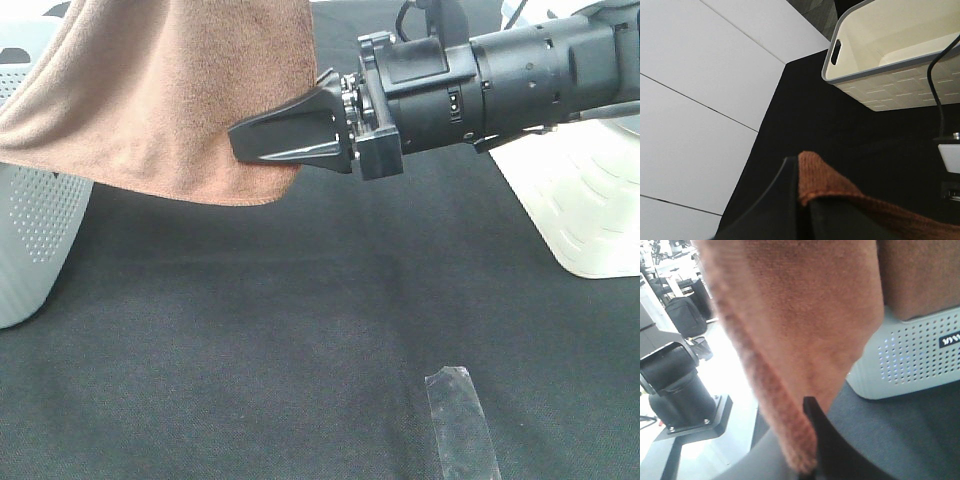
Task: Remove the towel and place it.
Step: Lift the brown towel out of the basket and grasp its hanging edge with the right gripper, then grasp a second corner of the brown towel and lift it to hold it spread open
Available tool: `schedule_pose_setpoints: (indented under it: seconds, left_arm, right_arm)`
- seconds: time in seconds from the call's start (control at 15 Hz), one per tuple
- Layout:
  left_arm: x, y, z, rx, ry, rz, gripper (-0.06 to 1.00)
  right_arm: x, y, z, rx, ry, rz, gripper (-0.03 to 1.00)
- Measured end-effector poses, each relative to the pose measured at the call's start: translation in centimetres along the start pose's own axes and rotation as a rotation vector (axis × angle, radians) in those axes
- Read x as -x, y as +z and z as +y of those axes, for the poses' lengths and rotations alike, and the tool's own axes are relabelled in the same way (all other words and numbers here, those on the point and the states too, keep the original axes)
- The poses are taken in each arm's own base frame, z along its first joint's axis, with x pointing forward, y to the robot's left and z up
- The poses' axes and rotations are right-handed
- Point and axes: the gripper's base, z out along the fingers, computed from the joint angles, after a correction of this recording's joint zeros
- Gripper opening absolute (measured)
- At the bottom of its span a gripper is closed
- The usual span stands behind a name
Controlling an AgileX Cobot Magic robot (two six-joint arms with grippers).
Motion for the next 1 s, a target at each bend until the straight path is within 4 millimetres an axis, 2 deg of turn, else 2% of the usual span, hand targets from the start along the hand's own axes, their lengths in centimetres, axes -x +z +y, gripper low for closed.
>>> schedule_pose_setpoints:
  seconds: [0.13,0.27,0.4,0.47,0.53,0.6,0.67,0.73,0.87,1.0]
  left_arm:
    - [0.0,0.0,0.0,0.000,0.000,0.000,0.00]
    - [0.0,0.0,0.0,0.000,0.000,0.000,0.00]
    - [0.0,0.0,0.0,0.000,0.000,0.000,0.00]
    - [0.0,0.0,0.0,0.000,0.000,0.000,0.00]
    - [0.0,0.0,0.0,0.000,0.000,0.000,0.00]
    - [0.0,0.0,0.0,0.002,0.002,0.001,0.00]
    - [-0.1,0.0,0.1,0.005,0.005,0.004,0.00]
    - [-0.1,0.0,0.1,0.005,0.005,0.004,0.00]
    - [-0.3,0.0,0.4,0.036,0.046,0.027,0.00]
    - [-0.5,0.0,0.7,0.067,0.089,0.050,0.00]
  right_arm:
    - [0.0,0.0,0.0,0.000,0.014,-0.001,0.01]
    - [0.4,-0.1,0.0,-0.028,0.200,0.005,0.01]
    - [0.9,-0.4,0.1,-0.057,0.251,0.032,0.01]
    - [2.9,-1.1,0.8,-0.116,0.287,0.082,0.01]
    - [3.8,-1.4,1.1,-0.142,0.299,0.103,0.01]
    - [6.6,-2.8,2.2,-0.248,0.340,0.210,0.01]
    - [8.0,-3.6,2.6,-0.301,0.332,0.273,0.01]
    - [8.0,-3.6,2.6,-0.301,0.332,0.273,0.01]
    - [11.2,-5.7,3.4,-0.470,0.323,0.416,0.01]
    - [13.7,-7.3,4.0,-0.592,0.251,0.448,0.01]
